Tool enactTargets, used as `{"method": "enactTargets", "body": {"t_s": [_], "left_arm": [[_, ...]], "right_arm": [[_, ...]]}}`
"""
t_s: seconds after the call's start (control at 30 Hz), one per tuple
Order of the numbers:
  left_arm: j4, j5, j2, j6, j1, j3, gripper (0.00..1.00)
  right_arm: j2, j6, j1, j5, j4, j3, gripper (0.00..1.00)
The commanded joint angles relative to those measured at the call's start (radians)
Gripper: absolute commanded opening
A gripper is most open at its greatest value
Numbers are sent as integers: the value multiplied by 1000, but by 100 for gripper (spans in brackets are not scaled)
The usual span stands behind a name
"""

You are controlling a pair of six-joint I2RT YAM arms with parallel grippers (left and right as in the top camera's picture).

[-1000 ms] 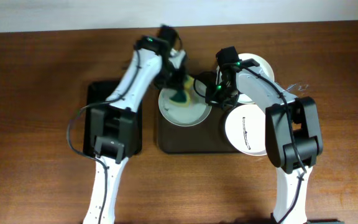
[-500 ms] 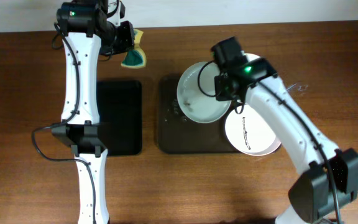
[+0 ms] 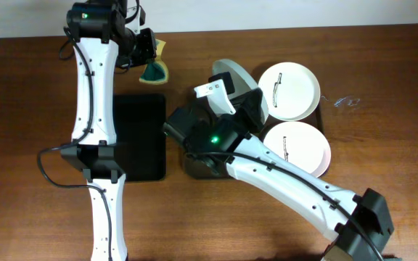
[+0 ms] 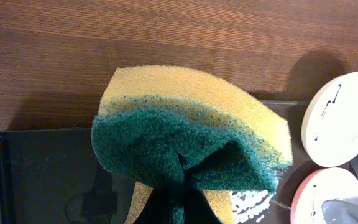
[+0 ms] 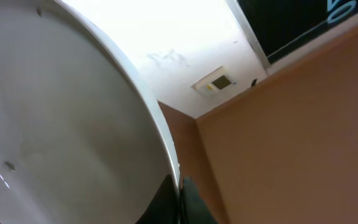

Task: Clean dirty plates on tray and stack at the side
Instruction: 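Lift the white plate with the right gripper and set it at the right side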

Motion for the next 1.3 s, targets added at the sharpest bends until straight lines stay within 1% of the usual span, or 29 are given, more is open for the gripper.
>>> {"method": "enactTargets", "body": {"t_s": [0.0, 0.07, 0.1, 0.17, 0.23, 0.3, 0.33, 0.37, 0.4, 0.43, 0.47, 0.6, 0.67, 0.77, 0.87, 0.9, 0.93, 0.97, 1.0, 1.13, 1.27], "left_arm": [[0, -10, -9, -14, 2, 20, 0], [0, -10, -9, -14, 2, 20, 0], [0, -10, -9, -14, 1, 20, 0], [0, -10, -9, -14, -6, 20, 0], [0, -11, -9, -14, -16, 20, 0], [1, -24, -9, -14, -31, 20, 0], [0, -54, -9, -14, -42, 20, 0], [0, -61, -9, -14, -46, 20, 0], [1, -63, -9, -14, -50, 20, 0], [0, -63, -9, -14, -54, 20, 0], [0, -63, -9, -14, -56, 20, 0], [0, -63, -9, -14, -60, 20, 0], [0, -63, -9, -14, -61, 20, 0], [1, -63, -9, -14, -61, 20, 0], [0, -63, -9, -14, -61, 20, 0], [1, -63, -9, -14, -61, 20, 0], [1, -63, -9, -13, -61, 20, 0], [1, -63, -9, -13, -61, 20, 0], [1, -63, -9, -13, -63, 20, 0], [1, -63, -9, -13, -70, 20, 0], [1, -63, -9, -13, -72, 20, 0]], "right_arm": [[-3, 99, -13, -24, 0, 7, 4], [-4, 114, -53, -180, 0, 8, 4], [-4, 114, -91, -296, 0, 8, 4], [-11, 106, -208, -559, 0, 8, 4], [-29, 54, -321, -748, 6, 8, 4], [-63, -66, -515, -1043, 26, 8, 4], [-69, -119, -648, -1201, 34, 8, 4], [-69, -147, -737, -1288, 37, 8, 4], [-67, -159, -834, -1355, 37, 7, 4], [-66, -162, -898, -1390, 37, 7, 4], [-63, -164, -1025, -1440, 39, 7, 4], [-13, -160, -1332, -1466, 44, 5, 4], [45, -159, -1443, -1466, 48, -3, 4], [118, -160, -1500, -1465, 102, -39, 4], [182, -159, -1503, -1464, 154, -79, 4], [196, -155, -1503, -1464, 160, -79, 7], [204, -153, -1504, -1464, 165, -79, 17], [206, -153, -1503, -1461, 166, -79, 34], [201, -154, -1503, -1508, 134, -64, 43], [181, -263, -1488, -1650, -47, 33, 43], [133, -384, -1378, -1670, -237, 39, 44]]}}
